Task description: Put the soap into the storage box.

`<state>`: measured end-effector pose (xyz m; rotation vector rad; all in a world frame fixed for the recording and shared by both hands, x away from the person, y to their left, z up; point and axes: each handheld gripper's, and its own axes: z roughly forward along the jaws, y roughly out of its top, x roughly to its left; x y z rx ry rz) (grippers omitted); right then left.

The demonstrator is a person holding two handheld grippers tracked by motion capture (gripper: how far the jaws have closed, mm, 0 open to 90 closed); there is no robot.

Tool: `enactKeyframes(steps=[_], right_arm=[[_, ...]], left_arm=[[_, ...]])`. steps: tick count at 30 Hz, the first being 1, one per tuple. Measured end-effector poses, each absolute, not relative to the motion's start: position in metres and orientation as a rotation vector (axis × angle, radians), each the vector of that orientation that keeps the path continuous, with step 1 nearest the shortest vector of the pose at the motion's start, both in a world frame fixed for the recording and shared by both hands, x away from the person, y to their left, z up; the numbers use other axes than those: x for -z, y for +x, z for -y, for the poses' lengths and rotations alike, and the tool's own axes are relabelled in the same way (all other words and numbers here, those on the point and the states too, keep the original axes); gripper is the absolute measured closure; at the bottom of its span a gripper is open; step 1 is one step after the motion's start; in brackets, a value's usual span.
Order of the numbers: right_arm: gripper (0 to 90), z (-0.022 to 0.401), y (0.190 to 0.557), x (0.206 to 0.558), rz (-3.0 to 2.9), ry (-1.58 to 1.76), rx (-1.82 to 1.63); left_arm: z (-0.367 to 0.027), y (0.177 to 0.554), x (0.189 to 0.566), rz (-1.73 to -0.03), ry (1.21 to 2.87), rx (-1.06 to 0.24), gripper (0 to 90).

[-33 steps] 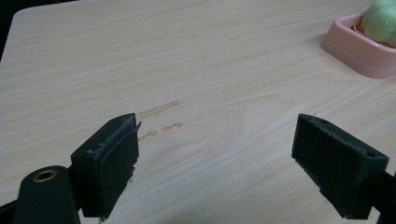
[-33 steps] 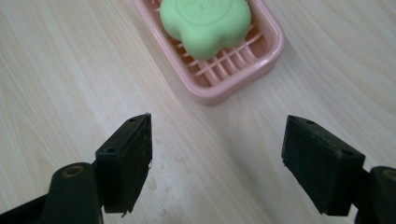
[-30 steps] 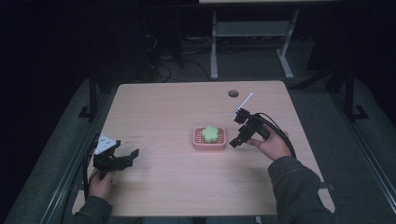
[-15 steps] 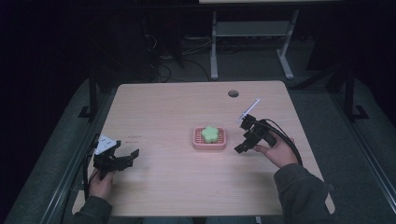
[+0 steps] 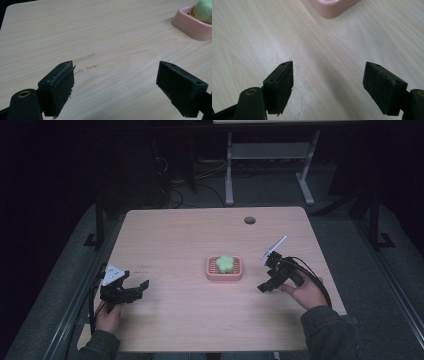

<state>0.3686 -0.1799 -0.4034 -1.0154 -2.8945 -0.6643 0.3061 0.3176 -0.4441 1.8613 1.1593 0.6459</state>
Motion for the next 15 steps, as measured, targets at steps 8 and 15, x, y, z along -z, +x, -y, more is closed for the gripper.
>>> enactKeyframes(steps=[8, 15], right_arm=[[23.9, 0.192, 0.357, 0.41, 2.883, -1.038, 0.693], [23.8, 0.203, 0.343, 0.419, 2.872, -1.064, 0.714]], left_arm=[[-0.317, 0.306, 0.444, -1.152, 1.861, -0.65, 14.3], [-0.317, 0.306, 0.444, -1.147, 1.861, -0.652, 14.3]])
